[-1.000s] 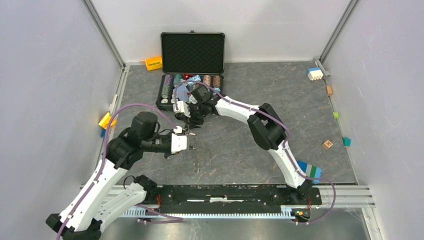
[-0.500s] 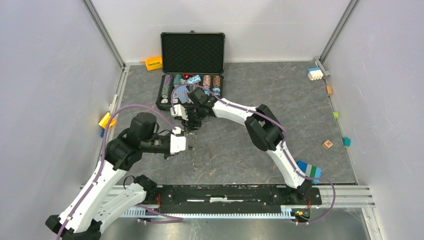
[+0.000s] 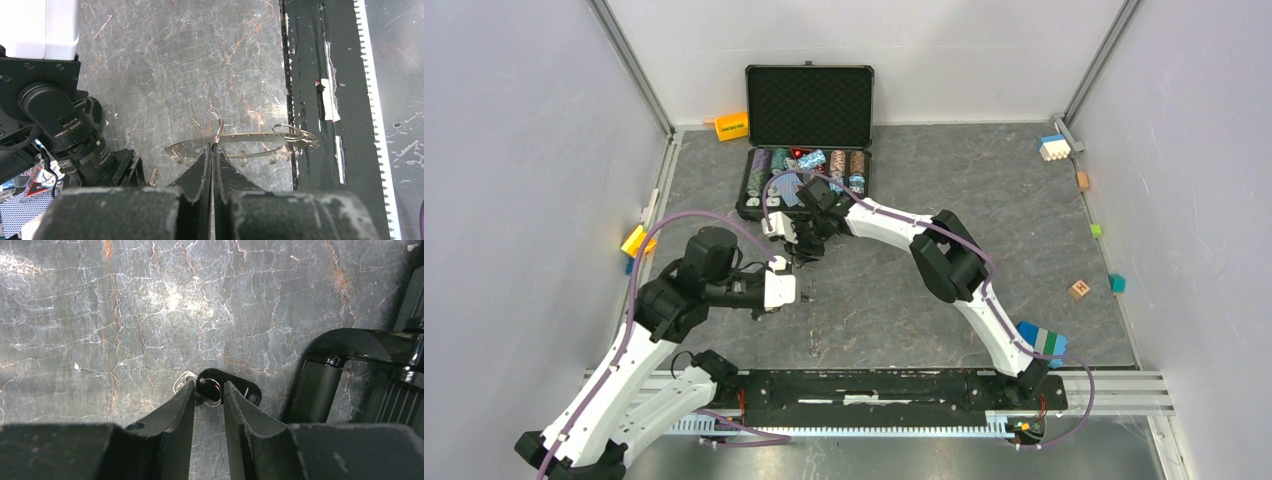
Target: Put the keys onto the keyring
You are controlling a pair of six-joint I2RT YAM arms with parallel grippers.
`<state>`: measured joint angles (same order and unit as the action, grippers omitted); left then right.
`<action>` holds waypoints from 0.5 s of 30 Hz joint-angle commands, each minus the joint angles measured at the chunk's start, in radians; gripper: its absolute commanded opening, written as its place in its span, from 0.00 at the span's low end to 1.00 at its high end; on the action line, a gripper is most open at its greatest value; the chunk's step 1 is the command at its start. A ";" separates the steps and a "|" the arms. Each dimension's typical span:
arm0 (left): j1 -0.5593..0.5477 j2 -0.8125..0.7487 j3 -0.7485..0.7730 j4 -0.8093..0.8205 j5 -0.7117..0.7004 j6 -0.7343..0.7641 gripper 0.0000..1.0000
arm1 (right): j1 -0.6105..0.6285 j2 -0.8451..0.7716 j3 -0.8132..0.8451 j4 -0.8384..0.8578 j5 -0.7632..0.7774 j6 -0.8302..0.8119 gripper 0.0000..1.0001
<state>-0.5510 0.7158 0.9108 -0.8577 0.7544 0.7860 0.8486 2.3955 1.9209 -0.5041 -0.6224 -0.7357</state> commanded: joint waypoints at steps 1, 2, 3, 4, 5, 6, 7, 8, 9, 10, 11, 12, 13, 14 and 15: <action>0.005 -0.013 0.003 0.043 0.026 -0.015 0.02 | 0.006 0.016 0.044 -0.013 0.009 -0.020 0.33; 0.005 -0.013 0.003 0.043 0.026 -0.015 0.02 | 0.007 0.016 0.044 -0.015 0.010 -0.021 0.32; 0.005 -0.013 0.003 0.043 0.027 -0.014 0.02 | 0.007 0.016 0.042 -0.017 0.010 -0.023 0.32; 0.005 -0.012 0.002 0.043 0.026 -0.014 0.02 | 0.007 0.014 0.040 -0.017 0.010 -0.024 0.31; 0.005 -0.012 0.002 0.043 0.026 -0.014 0.02 | 0.007 0.013 0.039 -0.019 0.009 -0.025 0.30; 0.004 -0.012 0.002 0.043 0.026 -0.012 0.02 | 0.007 0.013 0.038 -0.019 0.010 -0.025 0.29; 0.004 -0.013 0.002 0.043 0.026 -0.013 0.02 | 0.008 0.011 0.037 -0.019 0.010 -0.025 0.28; 0.005 -0.012 0.000 0.043 0.026 -0.010 0.02 | 0.007 0.010 0.036 -0.019 0.008 -0.025 0.26; 0.005 -0.012 0.000 0.043 0.025 -0.011 0.02 | 0.007 0.007 0.035 -0.019 0.009 -0.027 0.24; 0.005 -0.013 0.000 0.043 0.023 -0.011 0.02 | 0.007 0.005 0.035 -0.019 0.009 -0.027 0.23; 0.005 -0.014 0.001 0.043 0.021 -0.011 0.02 | 0.007 0.003 0.033 -0.019 0.010 -0.025 0.20; 0.005 -0.015 0.001 0.043 0.018 -0.009 0.02 | 0.007 -0.001 0.033 -0.019 0.011 -0.025 0.19; 0.005 -0.014 0.000 0.043 0.016 -0.009 0.02 | 0.007 -0.005 0.032 -0.019 0.012 -0.025 0.16; 0.005 -0.014 0.000 0.043 0.013 -0.009 0.02 | 0.007 -0.009 0.029 -0.019 0.013 -0.025 0.14; 0.004 -0.012 -0.001 0.043 0.009 -0.007 0.02 | 0.008 -0.016 0.027 -0.019 0.014 -0.024 0.11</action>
<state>-0.5510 0.7124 0.9092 -0.8577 0.7536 0.7860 0.8494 2.4012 1.9297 -0.5095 -0.6220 -0.7498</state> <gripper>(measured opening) 0.034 0.147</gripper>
